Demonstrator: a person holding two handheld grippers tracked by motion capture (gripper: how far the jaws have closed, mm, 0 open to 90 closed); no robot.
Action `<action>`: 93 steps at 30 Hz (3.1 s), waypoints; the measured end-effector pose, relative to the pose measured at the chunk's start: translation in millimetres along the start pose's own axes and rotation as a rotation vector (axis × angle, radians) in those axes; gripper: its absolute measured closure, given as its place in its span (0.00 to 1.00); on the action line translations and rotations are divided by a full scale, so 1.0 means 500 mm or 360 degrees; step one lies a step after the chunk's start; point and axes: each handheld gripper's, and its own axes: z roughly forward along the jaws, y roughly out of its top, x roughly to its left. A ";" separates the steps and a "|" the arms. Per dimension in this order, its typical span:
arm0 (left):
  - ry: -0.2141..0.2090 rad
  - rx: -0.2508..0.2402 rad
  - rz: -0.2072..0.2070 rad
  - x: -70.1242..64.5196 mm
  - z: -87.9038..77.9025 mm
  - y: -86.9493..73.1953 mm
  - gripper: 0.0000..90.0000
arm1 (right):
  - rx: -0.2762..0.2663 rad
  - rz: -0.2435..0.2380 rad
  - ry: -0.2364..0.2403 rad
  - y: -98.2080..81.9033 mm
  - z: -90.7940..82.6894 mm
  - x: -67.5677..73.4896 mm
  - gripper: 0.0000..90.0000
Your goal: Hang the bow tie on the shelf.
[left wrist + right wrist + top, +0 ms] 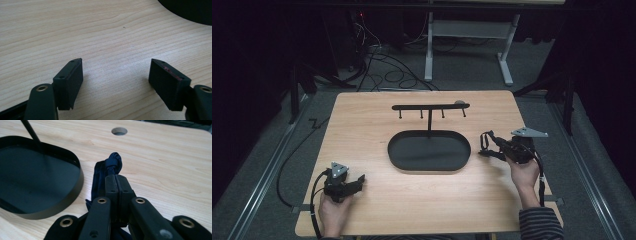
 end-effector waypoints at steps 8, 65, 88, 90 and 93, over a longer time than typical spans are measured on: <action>0.0000 0.0001 0.0001 0.000 0.000 0.000 0.31 | -0.0035 -0.0027 0.0018 0.003 -0.023 0.009 1.00; 0.0001 0.0000 0.0001 0.000 0.000 0.000 0.31 | -0.0193 -0.0280 0.0402 0.098 -0.026 0.168 1.00; -0.0001 -0.0001 0.0001 0.000 0.000 0.000 0.31 | -0.0261 -0.0304 0.0488 0.150 -0.017 0.201 1.00; -0.0001 -0.0001 0.0001 0.000 0.000 0.000 0.31 | -0.0267 -0.0305 0.0491 0.155 -0.018 0.203 1.00; -0.0001 -0.0001 0.0001 0.000 0.000 0.000 0.31 | -0.0270 -0.0310 0.0496 0.162 -0.017 0.204 1.00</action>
